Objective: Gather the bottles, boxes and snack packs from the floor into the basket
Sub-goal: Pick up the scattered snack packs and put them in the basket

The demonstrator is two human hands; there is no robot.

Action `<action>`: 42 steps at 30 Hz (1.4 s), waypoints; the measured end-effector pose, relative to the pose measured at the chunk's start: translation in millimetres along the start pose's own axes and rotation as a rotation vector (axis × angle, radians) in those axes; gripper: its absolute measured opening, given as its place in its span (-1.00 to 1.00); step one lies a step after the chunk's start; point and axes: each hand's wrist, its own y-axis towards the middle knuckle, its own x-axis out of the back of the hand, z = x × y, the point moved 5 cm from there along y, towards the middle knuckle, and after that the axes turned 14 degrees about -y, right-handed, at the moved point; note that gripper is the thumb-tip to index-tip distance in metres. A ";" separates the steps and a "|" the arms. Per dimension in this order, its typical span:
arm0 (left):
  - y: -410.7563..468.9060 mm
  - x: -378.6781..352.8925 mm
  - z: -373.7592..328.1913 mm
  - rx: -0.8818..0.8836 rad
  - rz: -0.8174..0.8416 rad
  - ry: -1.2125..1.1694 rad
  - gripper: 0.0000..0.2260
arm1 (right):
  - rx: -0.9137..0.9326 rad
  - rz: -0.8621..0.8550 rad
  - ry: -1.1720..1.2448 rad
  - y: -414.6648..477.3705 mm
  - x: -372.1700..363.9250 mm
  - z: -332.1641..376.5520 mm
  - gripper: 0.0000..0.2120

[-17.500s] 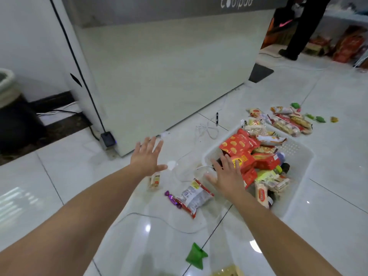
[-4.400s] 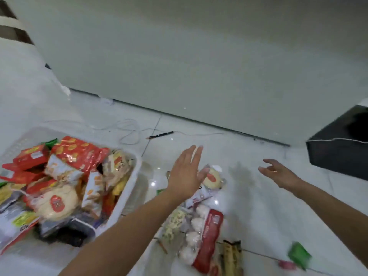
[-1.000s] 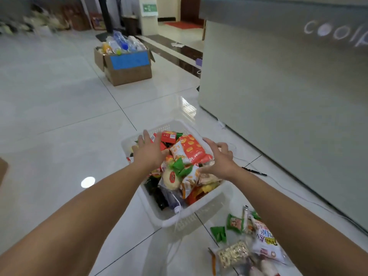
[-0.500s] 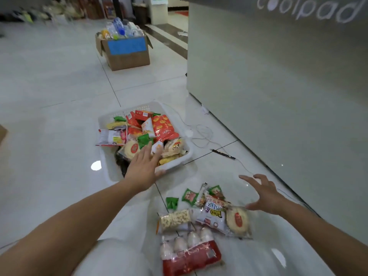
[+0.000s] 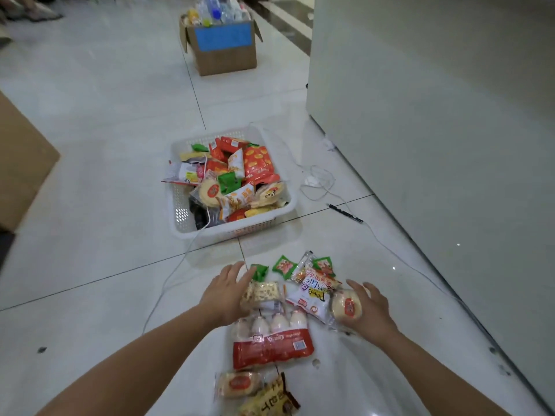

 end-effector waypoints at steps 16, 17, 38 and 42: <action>35.7 -34.1 12.4 0.103 -0.032 -0.206 -0.74 | 0.042 0.037 -0.237 57.0 -37.7 47.0 -0.32; 34.2 -34.5 11.9 0.106 -0.039 -0.221 -0.75 | 0.031 0.038 -0.288 55.3 -38.2 47.0 -0.32; 13.7 87.9 44.2 0.174 -0.580 -1.053 -0.82 | -0.047 0.119 0.693 56.8 56.4 112.4 -0.60; 31.2 156.9 52.4 0.219 -0.771 -1.331 -0.78 | 0.107 0.099 0.823 76.3 105.0 190.3 -0.59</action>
